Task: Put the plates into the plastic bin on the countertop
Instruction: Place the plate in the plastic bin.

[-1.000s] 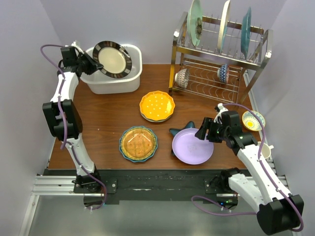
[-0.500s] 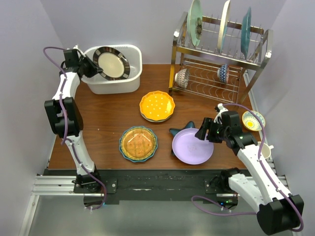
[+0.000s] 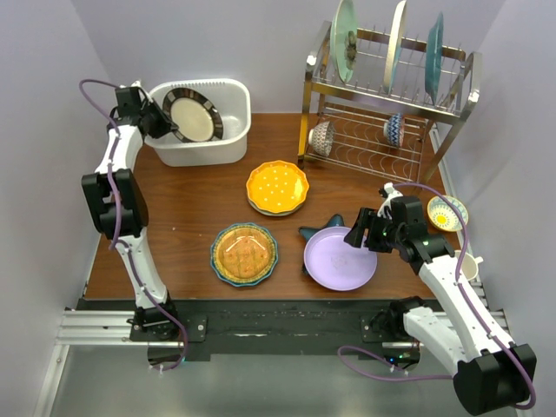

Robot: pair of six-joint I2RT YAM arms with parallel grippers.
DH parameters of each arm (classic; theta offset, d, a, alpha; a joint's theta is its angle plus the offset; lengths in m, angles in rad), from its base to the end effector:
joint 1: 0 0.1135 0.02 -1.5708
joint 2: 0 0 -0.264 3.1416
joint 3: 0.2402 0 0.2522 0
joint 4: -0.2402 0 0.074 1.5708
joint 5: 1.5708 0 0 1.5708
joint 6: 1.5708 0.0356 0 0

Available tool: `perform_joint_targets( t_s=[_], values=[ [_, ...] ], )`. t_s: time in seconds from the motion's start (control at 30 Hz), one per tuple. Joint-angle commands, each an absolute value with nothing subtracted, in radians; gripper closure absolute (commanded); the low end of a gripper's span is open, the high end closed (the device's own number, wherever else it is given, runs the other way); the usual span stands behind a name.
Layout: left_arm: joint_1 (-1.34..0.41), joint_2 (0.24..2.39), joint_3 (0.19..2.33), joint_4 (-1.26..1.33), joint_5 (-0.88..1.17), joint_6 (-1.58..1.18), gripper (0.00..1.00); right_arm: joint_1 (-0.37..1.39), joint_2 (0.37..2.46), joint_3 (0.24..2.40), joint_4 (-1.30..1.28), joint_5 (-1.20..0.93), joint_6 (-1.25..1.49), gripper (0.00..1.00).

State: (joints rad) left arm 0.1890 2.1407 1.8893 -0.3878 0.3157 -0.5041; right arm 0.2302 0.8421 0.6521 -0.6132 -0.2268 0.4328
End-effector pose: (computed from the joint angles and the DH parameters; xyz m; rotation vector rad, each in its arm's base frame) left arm 0.4943 0.0833 0.2686 -0.5858 2.1442 -0.5231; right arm 0.1652 0.0469 0.2449 0.1343 2.4231 0.5797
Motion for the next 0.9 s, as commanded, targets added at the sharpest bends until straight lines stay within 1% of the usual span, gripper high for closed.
perform_joint_targets(
  t_s=[0.0,0.43,0.53,0.67,0.77,0.87],
  values=[
    [0.175,2.131,1.986,-0.255,0.353,-0.499,1.00,0.232,0.836,0.664,-0.603,-0.235,0.428,0.32],
    [0.152,2.172,1.994,-0.264,0.353,-0.509,0.99,0.232,0.828,0.661,-0.598,-0.224,0.430,0.31],
    [0.150,2.186,1.997,-0.275,0.354,-0.517,0.92,0.233,0.833,0.660,-0.595,-0.227,0.428,0.31],
    [0.149,2.201,1.993,-0.282,0.362,-0.526,0.80,0.233,0.834,0.658,-0.592,-0.229,0.426,0.31],
    [0.147,2.207,1.988,-0.288,0.362,-0.528,0.75,0.232,0.835,0.658,-0.591,-0.232,0.426,0.31],
    [0.147,2.209,1.980,-0.287,0.361,-0.523,0.74,0.233,0.838,0.657,-0.591,-0.232,0.425,0.31]
  ],
)
